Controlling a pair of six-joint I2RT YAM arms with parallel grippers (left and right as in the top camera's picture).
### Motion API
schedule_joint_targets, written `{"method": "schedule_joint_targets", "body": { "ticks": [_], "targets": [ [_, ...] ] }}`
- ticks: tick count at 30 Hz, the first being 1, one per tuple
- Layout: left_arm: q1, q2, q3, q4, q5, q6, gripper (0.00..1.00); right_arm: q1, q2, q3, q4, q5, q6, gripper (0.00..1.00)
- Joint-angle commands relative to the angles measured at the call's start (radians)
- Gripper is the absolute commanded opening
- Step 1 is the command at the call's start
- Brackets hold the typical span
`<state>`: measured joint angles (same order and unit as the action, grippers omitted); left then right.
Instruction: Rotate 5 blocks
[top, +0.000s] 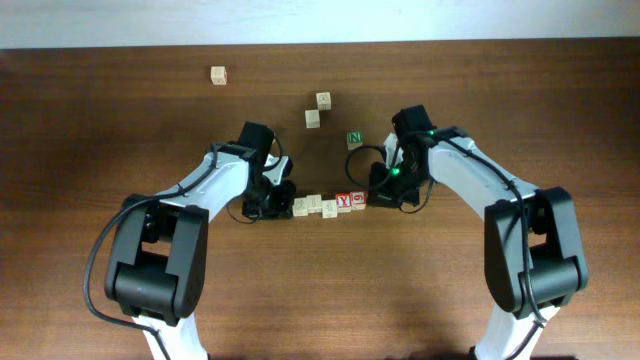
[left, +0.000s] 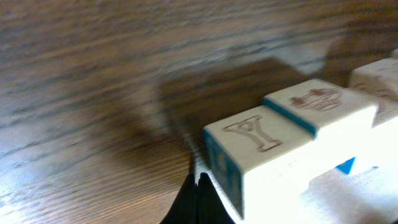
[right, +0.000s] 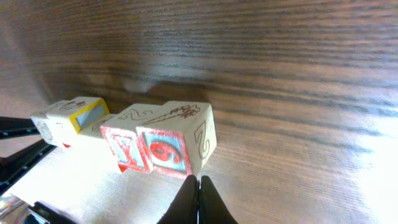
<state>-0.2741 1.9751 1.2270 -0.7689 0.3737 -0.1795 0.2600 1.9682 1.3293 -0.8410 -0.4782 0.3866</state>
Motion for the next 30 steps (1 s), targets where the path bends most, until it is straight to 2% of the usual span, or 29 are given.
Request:
{"method": "schedule_joint_targets", "body": {
  "ticks": [1, 6, 8, 10, 21, 30],
  "targets": [
    [-0.005, 0.007, 0.041, -0.047, -0.101, 0.066, 0.0, 0.011, -0.053, 0.058, -0.06, 0.044, -0.033, 0.04],
    [-0.005, 0.007, 0.174, -0.165, -0.229, 0.1, 0.0, 0.087, -0.099, 0.068, -0.114, 0.042, -0.038, 0.04],
    [0.003, 0.007, 0.215, -0.19, -0.252, 0.1, 0.0, 0.152, -0.095, 0.068, -0.117, 0.076, 0.012, 0.04],
    [0.021, 0.007, 0.229, -0.19, -0.251, 0.1, 0.0, 0.199, -0.088, 0.068, -0.114, 0.153, 0.09, 0.04],
    [0.118, 0.007, 0.229, -0.14, -0.251, 0.099, 0.0, 0.357, -0.026, 0.068, -0.032, 0.3, 0.261, 0.04],
    [0.118, 0.007, 0.229, -0.129, -0.25, 0.099, 0.0, 0.367, 0.048, 0.068, 0.008, 0.308, 0.277, 0.04]
  ]
}}
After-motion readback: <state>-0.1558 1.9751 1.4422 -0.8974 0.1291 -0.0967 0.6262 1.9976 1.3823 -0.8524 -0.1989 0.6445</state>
